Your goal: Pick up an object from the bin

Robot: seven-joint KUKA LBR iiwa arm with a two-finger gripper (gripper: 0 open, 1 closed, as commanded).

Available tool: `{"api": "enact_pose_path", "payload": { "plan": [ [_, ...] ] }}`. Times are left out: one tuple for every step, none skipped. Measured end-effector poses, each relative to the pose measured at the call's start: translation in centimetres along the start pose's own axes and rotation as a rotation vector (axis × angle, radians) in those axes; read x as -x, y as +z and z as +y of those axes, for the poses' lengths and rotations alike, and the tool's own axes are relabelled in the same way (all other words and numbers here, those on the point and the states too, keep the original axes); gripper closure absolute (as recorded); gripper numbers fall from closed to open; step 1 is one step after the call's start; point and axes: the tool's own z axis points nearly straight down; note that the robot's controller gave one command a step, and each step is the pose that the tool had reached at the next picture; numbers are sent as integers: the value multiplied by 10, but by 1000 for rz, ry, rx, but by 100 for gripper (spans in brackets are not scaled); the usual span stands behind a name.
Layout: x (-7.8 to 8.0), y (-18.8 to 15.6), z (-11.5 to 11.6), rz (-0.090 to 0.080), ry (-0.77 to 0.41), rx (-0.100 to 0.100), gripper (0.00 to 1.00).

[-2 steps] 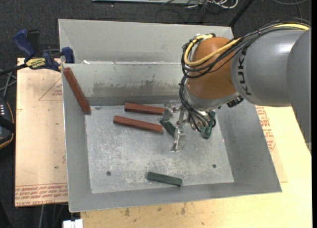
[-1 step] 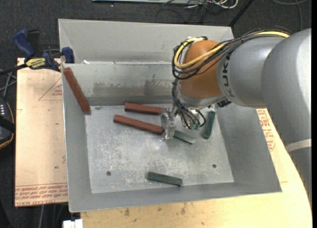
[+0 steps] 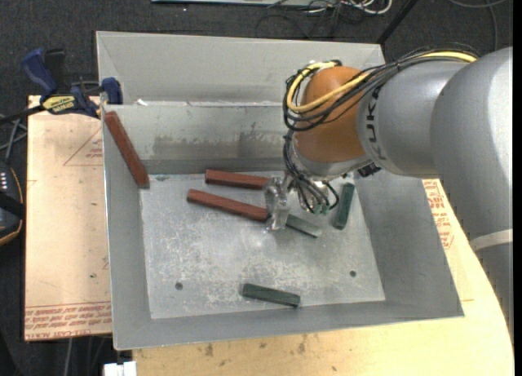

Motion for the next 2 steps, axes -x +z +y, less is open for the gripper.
{"api": "enact_pose_path", "payload": {
  "plan": [
    [-8,-52,0,10,-14,-2,100],
    [-7,-87,-8,2,15,-2,0]
  ]
}}
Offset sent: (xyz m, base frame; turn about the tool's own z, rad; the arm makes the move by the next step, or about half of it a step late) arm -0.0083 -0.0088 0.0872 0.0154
